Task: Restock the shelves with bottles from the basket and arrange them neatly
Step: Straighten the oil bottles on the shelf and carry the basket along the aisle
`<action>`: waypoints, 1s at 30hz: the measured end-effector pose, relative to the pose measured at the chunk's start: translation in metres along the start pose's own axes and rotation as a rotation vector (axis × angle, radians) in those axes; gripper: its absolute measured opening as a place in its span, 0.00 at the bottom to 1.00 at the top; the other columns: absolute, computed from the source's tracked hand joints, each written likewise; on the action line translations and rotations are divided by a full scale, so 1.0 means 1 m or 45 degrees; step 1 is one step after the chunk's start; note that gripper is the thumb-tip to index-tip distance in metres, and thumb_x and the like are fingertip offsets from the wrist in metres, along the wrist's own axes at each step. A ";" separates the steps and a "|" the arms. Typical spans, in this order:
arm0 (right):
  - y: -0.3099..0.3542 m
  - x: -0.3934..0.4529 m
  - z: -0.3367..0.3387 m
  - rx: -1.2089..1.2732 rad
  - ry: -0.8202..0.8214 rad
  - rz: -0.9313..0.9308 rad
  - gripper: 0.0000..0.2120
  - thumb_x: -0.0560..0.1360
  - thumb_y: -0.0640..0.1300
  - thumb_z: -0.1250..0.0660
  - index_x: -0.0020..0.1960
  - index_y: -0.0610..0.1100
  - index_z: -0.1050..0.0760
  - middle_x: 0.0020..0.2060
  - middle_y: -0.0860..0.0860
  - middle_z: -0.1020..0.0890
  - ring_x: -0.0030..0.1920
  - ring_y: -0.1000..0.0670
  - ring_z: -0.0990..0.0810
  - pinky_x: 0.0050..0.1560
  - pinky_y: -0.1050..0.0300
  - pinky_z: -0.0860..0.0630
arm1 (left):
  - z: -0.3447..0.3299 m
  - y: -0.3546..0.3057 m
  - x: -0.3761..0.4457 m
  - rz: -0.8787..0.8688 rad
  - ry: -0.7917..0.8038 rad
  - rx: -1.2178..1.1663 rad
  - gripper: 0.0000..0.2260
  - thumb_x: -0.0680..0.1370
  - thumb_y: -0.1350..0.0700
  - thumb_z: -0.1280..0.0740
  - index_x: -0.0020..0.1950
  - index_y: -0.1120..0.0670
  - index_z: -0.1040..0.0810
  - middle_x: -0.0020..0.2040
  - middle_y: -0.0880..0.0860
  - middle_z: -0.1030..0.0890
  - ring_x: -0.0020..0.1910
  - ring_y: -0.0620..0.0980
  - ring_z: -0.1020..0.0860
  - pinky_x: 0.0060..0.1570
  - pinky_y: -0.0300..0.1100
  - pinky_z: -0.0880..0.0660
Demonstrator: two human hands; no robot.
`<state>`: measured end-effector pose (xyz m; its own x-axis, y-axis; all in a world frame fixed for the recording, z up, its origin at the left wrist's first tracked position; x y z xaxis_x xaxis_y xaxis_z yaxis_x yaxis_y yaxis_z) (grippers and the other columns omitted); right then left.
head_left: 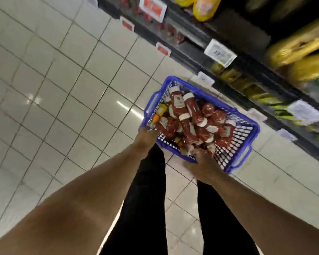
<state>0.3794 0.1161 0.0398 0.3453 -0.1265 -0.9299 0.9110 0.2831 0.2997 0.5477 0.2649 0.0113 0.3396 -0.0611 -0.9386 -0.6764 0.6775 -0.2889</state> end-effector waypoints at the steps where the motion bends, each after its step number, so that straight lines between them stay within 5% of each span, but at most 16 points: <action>1: -0.003 0.021 -0.007 -0.040 0.011 0.026 0.22 0.76 0.58 0.30 0.64 0.47 0.26 0.47 0.50 0.21 0.44 0.49 0.21 0.40 0.57 0.29 | -0.013 0.009 0.022 0.036 -0.012 -0.108 0.09 0.81 0.61 0.37 0.61 0.57 0.25 0.56 0.58 0.22 0.43 0.50 0.21 0.43 0.41 0.20; 4: -0.013 0.082 -0.028 -0.166 0.026 0.148 0.25 0.78 0.57 0.33 0.71 0.46 0.29 0.57 0.44 0.20 0.55 0.41 0.21 0.53 0.52 0.25 | -0.045 0.036 0.085 0.189 -0.155 -0.438 0.18 0.84 0.59 0.41 0.71 0.64 0.28 0.65 0.61 0.23 0.47 0.51 0.19 0.31 0.34 0.24; 6: -0.021 0.115 -0.041 -0.291 0.018 0.206 0.26 0.79 0.56 0.35 0.74 0.46 0.30 0.60 0.44 0.19 0.60 0.39 0.22 0.59 0.50 0.26 | -0.059 0.048 0.119 0.228 -0.321 -0.676 0.18 0.83 0.56 0.40 0.72 0.63 0.29 0.69 0.60 0.24 0.59 0.54 0.20 0.40 0.38 0.20; 7: -0.026 0.128 -0.049 -0.361 0.025 0.213 0.26 0.80 0.56 0.37 0.74 0.46 0.32 0.61 0.43 0.20 0.62 0.39 0.23 0.61 0.50 0.26 | -0.062 0.051 0.131 0.243 -0.415 -0.799 0.17 0.82 0.56 0.38 0.69 0.61 0.26 0.66 0.57 0.21 0.60 0.55 0.20 0.46 0.42 0.20; 9: -0.034 0.149 -0.063 -0.517 0.044 0.201 0.26 0.82 0.55 0.42 0.76 0.45 0.36 0.64 0.41 0.22 0.65 0.38 0.25 0.66 0.48 0.29 | -0.072 0.055 0.150 0.343 -0.432 -1.164 0.11 0.80 0.54 0.34 0.59 0.57 0.21 0.56 0.51 0.18 0.53 0.52 0.17 0.41 0.42 0.19; 11: -0.038 0.163 -0.072 -0.642 0.020 0.209 0.27 0.83 0.54 0.44 0.78 0.45 0.40 0.65 0.40 0.22 0.66 0.37 0.27 0.68 0.48 0.31 | -0.079 0.051 0.170 0.407 -0.378 -1.358 0.15 0.78 0.51 0.32 0.62 0.58 0.20 0.56 0.54 0.16 0.50 0.56 0.16 0.45 0.49 0.18; 14: -0.031 0.177 -0.076 -0.669 -0.025 0.211 0.26 0.83 0.52 0.43 0.78 0.46 0.39 0.62 0.42 0.20 0.63 0.38 0.23 0.62 0.48 0.28 | -0.081 0.041 0.194 0.361 -0.337 -1.522 0.19 0.81 0.47 0.34 0.66 0.58 0.21 0.59 0.59 0.16 0.57 0.60 0.17 0.51 0.55 0.20; 18: -0.020 0.197 -0.085 -0.850 0.015 0.064 0.20 0.80 0.45 0.37 0.71 0.46 0.33 0.65 0.46 0.21 0.64 0.41 0.22 0.59 0.46 0.27 | -0.079 0.040 0.217 0.448 -0.395 -1.634 0.16 0.79 0.47 0.29 0.60 0.57 0.17 0.52 0.58 0.14 0.51 0.58 0.15 0.57 0.57 0.20; 22: -0.019 0.206 -0.086 -0.833 -0.014 -0.009 0.17 0.83 0.36 0.44 0.70 0.44 0.30 0.66 0.46 0.21 0.66 0.42 0.23 0.59 0.45 0.28 | -0.080 0.048 0.227 0.411 -0.387 -1.628 0.16 0.79 0.48 0.28 0.62 0.57 0.18 0.53 0.58 0.14 0.52 0.57 0.15 0.60 0.59 0.21; 26: -0.027 0.182 -0.076 -0.836 -0.106 0.145 0.19 0.81 0.39 0.37 0.71 0.45 0.33 0.61 0.43 0.19 0.60 0.40 0.19 0.54 0.47 0.25 | -0.083 0.055 0.214 0.389 -0.351 -1.721 0.17 0.78 0.50 0.27 0.63 0.57 0.19 0.55 0.59 0.15 0.52 0.59 0.15 0.56 0.61 0.21; 30: -0.050 0.162 -0.056 -0.505 -0.175 0.121 0.16 0.77 0.45 0.30 0.63 0.48 0.28 0.51 0.46 0.17 0.53 0.41 0.17 0.48 0.53 0.24 | -0.085 0.065 0.186 0.293 -0.341 -1.653 0.17 0.76 0.57 0.26 0.64 0.58 0.19 0.56 0.59 0.15 0.54 0.61 0.16 0.58 0.66 0.23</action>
<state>0.3773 0.1345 -0.1381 0.4746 -0.2006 -0.8570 0.7260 0.6397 0.2523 0.5113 0.2354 -0.1980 0.1510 0.2046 -0.9671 -0.8096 -0.5357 -0.2398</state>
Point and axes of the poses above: each hand's wrist, its own x-axis towards the middle knuckle, its own z-axis out of the back of the hand, y = z × x, the point moved 5 cm from there along x, towards the middle knuckle
